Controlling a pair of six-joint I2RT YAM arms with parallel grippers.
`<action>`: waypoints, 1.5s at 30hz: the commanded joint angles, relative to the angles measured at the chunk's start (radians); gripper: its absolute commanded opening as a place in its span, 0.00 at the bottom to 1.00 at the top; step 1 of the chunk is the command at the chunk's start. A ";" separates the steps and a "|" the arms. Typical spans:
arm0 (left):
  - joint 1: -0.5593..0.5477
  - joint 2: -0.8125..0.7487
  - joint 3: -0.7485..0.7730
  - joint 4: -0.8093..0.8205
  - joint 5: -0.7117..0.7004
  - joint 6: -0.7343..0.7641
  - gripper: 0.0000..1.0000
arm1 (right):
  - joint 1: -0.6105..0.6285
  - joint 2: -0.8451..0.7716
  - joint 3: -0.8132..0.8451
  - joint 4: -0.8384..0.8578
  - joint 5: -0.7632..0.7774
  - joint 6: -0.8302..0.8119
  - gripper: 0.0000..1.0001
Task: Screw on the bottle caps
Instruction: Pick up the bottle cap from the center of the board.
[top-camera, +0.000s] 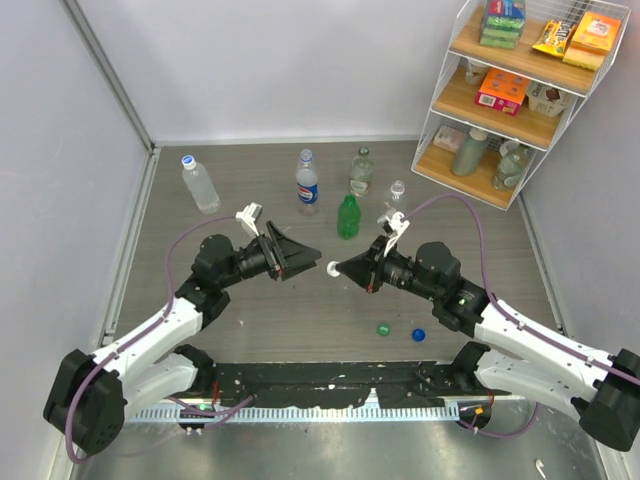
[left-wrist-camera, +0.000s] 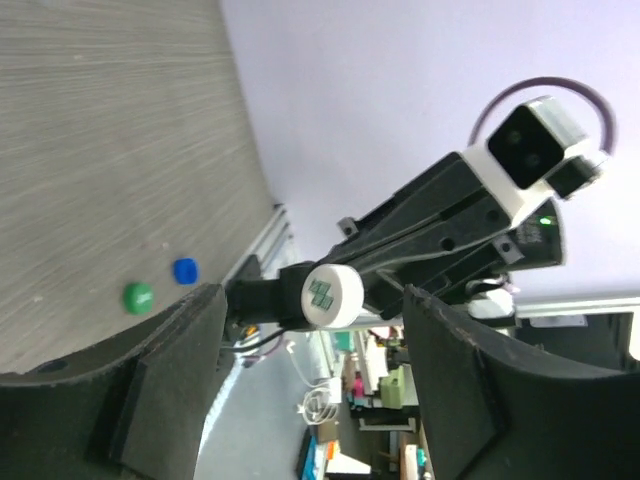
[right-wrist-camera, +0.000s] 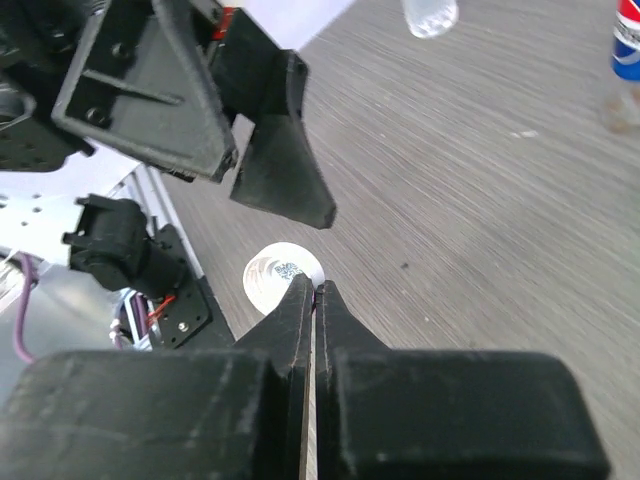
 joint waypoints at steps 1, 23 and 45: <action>-0.012 -0.026 -0.017 0.201 0.022 -0.170 0.72 | 0.003 -0.030 -0.030 0.235 -0.144 -0.075 0.01; -0.135 -0.016 -0.015 0.422 0.010 -0.316 0.56 | 0.005 -0.030 0.020 0.356 -0.282 -0.214 0.01; -0.147 -0.010 -0.018 0.508 0.065 -0.349 0.36 | 0.005 0.003 0.088 0.332 -0.319 -0.283 0.01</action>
